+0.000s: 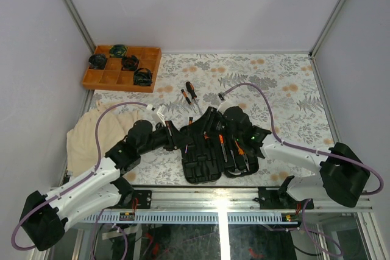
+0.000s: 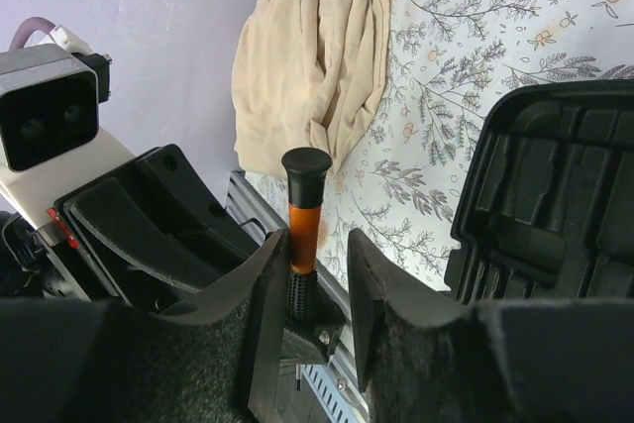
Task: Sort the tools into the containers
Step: Place the screwdriver in the storage box.
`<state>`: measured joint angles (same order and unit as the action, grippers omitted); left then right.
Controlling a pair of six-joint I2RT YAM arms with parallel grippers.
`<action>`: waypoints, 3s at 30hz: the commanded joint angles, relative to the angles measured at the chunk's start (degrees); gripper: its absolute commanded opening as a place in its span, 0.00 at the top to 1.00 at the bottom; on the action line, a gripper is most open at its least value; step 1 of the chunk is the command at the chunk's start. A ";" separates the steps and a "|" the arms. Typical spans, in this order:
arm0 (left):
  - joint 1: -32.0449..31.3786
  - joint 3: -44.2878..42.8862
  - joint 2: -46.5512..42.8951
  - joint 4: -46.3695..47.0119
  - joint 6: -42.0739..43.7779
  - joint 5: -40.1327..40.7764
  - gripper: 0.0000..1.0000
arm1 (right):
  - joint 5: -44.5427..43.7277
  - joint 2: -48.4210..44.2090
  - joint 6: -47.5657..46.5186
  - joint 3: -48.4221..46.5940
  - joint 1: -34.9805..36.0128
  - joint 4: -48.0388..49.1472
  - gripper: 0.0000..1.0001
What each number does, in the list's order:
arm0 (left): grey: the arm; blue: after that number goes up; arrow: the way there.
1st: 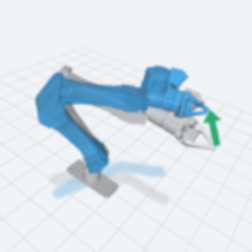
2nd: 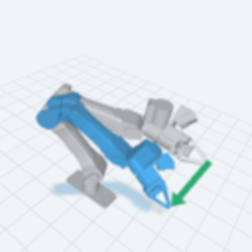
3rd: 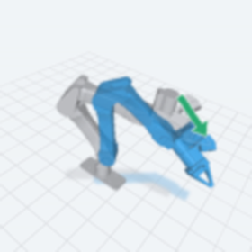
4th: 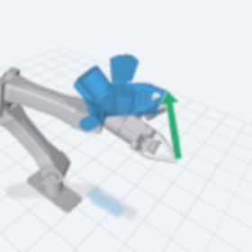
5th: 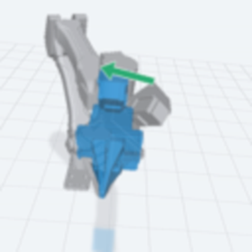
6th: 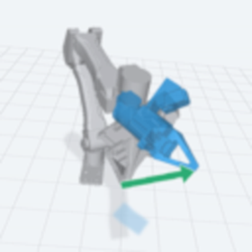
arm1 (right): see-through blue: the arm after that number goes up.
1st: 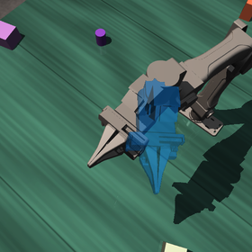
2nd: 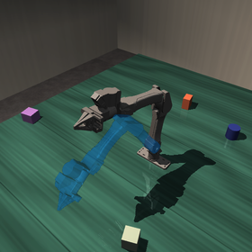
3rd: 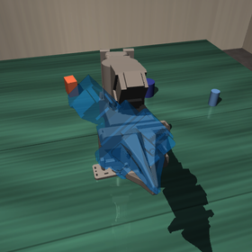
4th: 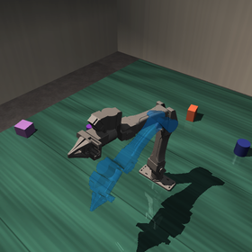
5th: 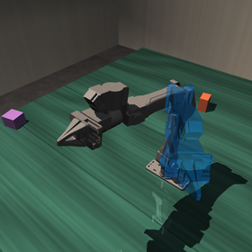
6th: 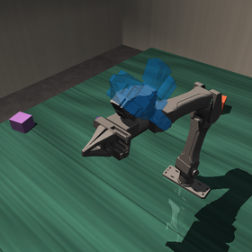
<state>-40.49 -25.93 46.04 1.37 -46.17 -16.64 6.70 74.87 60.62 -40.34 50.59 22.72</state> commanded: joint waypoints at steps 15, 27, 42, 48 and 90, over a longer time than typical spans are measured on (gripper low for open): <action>-0.03 -3.18 0.08 -1.47 2.79 0.23 0.60 | -2.11 0.64 -3.70 -2.99 0.32 0.62 1.00; 1.29 -7.54 0.98 -11.21 6.11 7.02 0.30 | -18.75 -8.61 -16.73 -4.93 0.27 -22.39 1.00; 10.42 -14.72 3.28 -23.67 11.10 11.12 0.23 | -25.29 -16.34 -23.41 -3.21 0.14 -29.78 1.00; 10.44 -17.92 3.02 -29.20 15.12 16.34 0.23 | -23.69 -14.77 -22.98 -3.74 0.02 -29.41 1.00; 10.52 -18.95 -0.80 -34.25 19.18 28.64 0.17 | -2.31 23.81 -11.49 -20.22 1.93 -20.00 0.98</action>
<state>-30.30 -45.01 45.58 -33.87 -28.16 12.43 3.25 97.54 47.79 -57.56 52.03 0.21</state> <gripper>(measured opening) 0.832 0.071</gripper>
